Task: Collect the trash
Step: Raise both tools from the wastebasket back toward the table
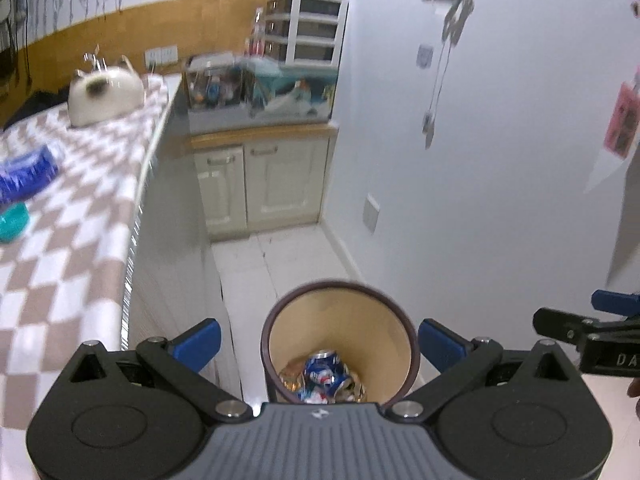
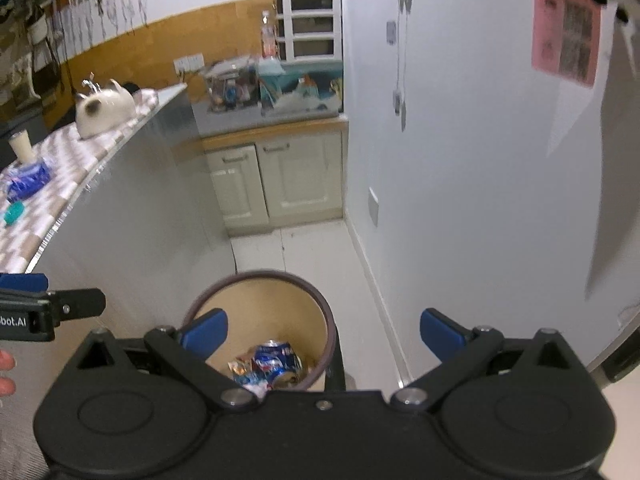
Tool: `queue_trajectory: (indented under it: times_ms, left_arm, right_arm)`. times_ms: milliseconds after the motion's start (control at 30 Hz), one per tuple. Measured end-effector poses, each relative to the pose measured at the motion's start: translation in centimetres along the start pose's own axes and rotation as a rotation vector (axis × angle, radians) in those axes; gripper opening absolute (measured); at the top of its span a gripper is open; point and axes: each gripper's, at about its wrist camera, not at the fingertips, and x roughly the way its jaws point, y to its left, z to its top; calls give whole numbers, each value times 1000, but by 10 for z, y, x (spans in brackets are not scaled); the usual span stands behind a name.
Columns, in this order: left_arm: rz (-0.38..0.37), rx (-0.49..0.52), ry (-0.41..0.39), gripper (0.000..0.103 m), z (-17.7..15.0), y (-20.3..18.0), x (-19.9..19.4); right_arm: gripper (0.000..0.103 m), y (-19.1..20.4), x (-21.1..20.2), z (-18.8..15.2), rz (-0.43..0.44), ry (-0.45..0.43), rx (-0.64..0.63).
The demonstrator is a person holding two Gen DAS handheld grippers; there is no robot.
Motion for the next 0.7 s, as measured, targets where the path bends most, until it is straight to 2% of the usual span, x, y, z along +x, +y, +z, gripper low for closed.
queue_trajectory:
  times_ms: [300, 533, 700]
  left_arm:
    - [2, -13, -151, 103, 22, 24, -60]
    - [58, -47, -228, 103, 30, 67, -98]
    - [127, -80, -266, 103, 37, 111, -116]
  right_arm:
    - [103, 34, -43, 21, 51, -120, -54]
    - [103, 77, -54, 39, 129, -187, -96]
    - [103, 118, -53, 52, 198, -211, -141]
